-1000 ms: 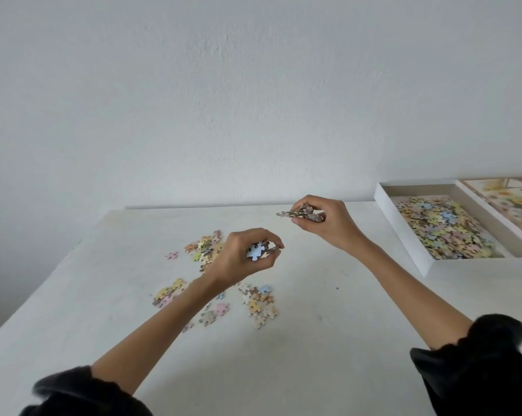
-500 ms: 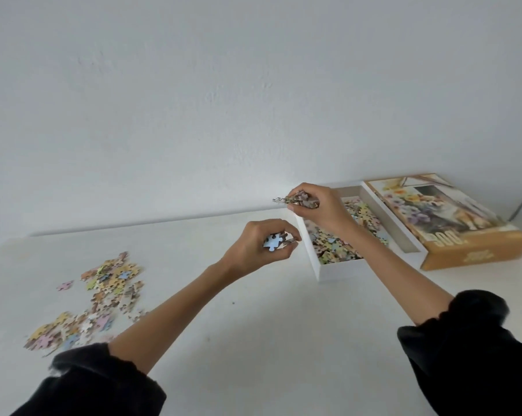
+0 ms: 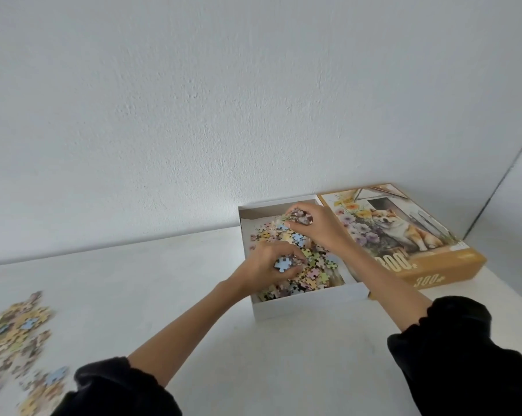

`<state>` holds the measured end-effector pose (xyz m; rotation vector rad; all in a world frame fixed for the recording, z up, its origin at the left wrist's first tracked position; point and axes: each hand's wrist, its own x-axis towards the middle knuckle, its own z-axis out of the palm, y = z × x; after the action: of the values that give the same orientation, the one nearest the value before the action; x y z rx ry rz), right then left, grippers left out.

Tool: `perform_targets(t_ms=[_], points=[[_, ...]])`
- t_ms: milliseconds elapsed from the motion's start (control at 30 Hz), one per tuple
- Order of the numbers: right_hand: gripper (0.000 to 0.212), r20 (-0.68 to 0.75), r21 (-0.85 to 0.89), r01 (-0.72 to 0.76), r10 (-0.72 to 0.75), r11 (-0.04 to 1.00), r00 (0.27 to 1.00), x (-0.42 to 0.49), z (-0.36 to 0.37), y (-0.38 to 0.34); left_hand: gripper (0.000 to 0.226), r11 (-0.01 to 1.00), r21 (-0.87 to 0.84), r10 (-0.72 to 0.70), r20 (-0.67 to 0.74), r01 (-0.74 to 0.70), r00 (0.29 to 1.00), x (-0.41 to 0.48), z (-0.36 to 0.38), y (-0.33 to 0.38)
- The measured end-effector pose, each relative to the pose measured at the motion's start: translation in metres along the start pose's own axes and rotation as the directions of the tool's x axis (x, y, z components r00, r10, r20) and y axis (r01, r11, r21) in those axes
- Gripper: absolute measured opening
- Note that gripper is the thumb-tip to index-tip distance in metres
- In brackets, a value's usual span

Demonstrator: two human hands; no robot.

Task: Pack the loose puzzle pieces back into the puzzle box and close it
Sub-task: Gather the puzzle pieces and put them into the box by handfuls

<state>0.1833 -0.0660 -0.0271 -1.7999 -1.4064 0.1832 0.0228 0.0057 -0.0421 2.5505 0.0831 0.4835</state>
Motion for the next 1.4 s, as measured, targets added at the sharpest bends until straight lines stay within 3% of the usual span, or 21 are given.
perform_targets(t_ms=[100, 200, 367, 733, 1000, 1400], points=[[0.016, 0.038, -0.053, -0.054, 0.056, 0.997, 0.998, -0.002, 0.007, 0.02, 0.034, 0.988, 0.153, -0.039, 0.188, 0.01, 0.981, 0.008, 0.005, -0.005], [0.013, 0.043, -0.029, -0.086, 0.087, 0.996, 0.995, -0.001, 0.01, 0.025, 0.038, 0.981, 0.188, -0.002, 0.253, -0.047, 0.967, 0.01, 0.004, -0.006], [0.013, 0.047, 0.013, -0.056, 0.056, 0.998, 0.997, 0.001, 0.011, 0.022, 0.032, 0.981, 0.177, 0.037, 0.217, -0.076, 0.976, 0.006, 0.0, -0.004], [0.036, 0.158, -0.062, -0.098, 0.107, 0.993, 0.982, -0.003, 0.018, 0.0, 0.018, 0.997, 0.029, 0.065, 0.104, -0.068, 0.993, -0.02, -0.024, 0.002], [0.02, 0.122, -0.034, 0.008, -0.003, 0.999, 0.993, 0.0, 0.038, -0.047, 0.017, 0.997, -0.065, 0.053, 0.06, -0.049, 0.997, -0.067, -0.061, 0.008], [0.009, 0.161, 0.069, 0.141, -0.15, 0.988, 0.976, 0.003, 0.144, -0.163, 0.02, 0.999, 0.012, -0.045, 0.062, 0.044, 0.997, -0.206, -0.149, -0.015]])
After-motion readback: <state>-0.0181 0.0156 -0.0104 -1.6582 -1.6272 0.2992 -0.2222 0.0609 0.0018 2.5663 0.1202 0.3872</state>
